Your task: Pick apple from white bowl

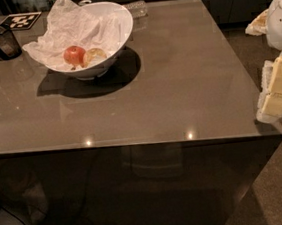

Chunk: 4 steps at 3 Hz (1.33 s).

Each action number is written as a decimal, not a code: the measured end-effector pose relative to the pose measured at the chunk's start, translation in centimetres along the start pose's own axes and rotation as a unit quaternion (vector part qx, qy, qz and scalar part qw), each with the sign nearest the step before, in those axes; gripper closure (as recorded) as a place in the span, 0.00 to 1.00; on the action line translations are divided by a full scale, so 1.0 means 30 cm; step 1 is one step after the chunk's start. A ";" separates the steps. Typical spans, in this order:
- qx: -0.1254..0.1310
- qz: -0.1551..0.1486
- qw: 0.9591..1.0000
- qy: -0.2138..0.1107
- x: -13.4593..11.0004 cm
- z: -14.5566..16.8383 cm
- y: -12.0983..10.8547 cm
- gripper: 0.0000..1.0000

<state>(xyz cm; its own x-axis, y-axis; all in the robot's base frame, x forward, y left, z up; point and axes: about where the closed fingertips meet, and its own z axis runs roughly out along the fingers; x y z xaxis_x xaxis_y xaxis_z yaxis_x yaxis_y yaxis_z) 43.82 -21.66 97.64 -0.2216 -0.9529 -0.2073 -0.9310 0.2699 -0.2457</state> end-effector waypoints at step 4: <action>0.038 0.026 0.998 -0.044 -0.356 -0.086 -0.197 0.00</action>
Offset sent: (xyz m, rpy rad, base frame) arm 0.0361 0.0474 0.0472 0.0211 0.0195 -0.1158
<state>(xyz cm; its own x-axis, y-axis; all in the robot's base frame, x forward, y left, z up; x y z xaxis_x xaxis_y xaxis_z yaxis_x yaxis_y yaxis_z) 50.93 -13.44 103.75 -0.2406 -0.9221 -0.3030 -0.8933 0.3324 -0.3024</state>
